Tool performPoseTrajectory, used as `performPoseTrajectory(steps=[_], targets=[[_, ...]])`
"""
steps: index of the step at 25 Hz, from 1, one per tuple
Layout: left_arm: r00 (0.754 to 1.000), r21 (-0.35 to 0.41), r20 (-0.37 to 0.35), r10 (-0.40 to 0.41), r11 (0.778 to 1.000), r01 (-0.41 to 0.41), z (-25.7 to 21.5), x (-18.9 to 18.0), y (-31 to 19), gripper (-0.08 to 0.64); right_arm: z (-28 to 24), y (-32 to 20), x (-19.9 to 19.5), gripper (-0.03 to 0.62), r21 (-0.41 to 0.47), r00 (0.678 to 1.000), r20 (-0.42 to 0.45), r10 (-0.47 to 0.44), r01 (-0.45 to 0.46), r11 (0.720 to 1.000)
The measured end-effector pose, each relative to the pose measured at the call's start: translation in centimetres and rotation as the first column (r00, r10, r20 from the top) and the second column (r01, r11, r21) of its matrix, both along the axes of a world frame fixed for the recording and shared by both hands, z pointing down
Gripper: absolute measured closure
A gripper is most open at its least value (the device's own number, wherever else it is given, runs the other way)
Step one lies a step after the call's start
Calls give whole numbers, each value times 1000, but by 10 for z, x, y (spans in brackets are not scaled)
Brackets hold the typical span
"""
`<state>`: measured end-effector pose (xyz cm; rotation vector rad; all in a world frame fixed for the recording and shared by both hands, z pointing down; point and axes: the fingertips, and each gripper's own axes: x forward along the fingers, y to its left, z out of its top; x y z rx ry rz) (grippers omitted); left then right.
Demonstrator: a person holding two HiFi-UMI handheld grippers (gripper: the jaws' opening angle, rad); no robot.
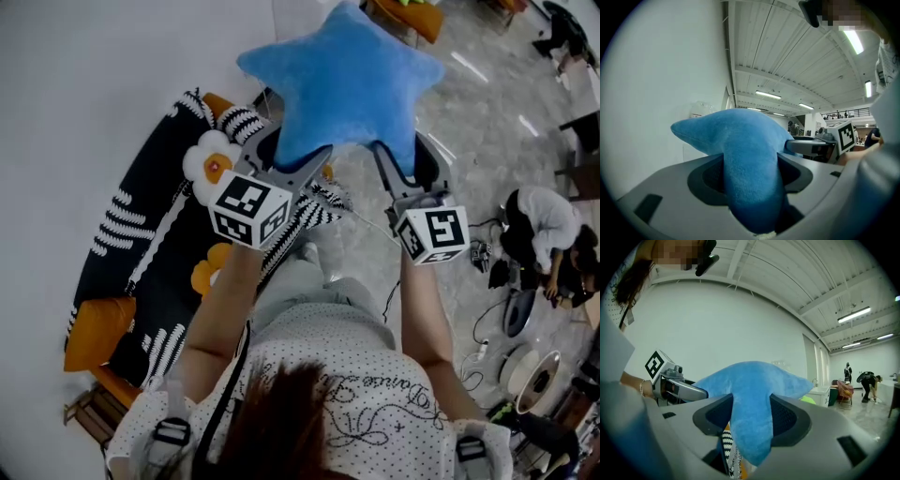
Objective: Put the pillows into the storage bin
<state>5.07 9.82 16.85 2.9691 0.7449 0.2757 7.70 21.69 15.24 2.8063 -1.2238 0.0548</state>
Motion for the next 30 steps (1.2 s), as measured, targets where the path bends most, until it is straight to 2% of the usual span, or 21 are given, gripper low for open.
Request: performPoseTrajectory(steps=[3, 7, 13, 24, 30], targets=[[1000, 1, 17, 20, 1000, -20, 8, 39, -2, 272, 9, -1, 36, 347, 3, 1000, 14, 22, -22, 1000], [999, 0, 35, 28, 1000, -28, 14, 62, 3, 272, 15, 4, 59, 347, -1, 999, 30, 32, -32, 999], [998, -3, 61, -3, 1000, 4, 25, 99, 20, 272, 26, 20, 100, 347, -1, 999, 49, 6, -6, 1000], [991, 5, 59, -123, 992, 123, 25, 198, 85, 272, 26, 80, 212, 347, 9, 991, 49, -127, 126, 992], [979, -10, 74, -192, 981, 193, 28, 232, 121, 270, 27, 112, 257, 347, -10, 977, 62, -203, 204, 979]])
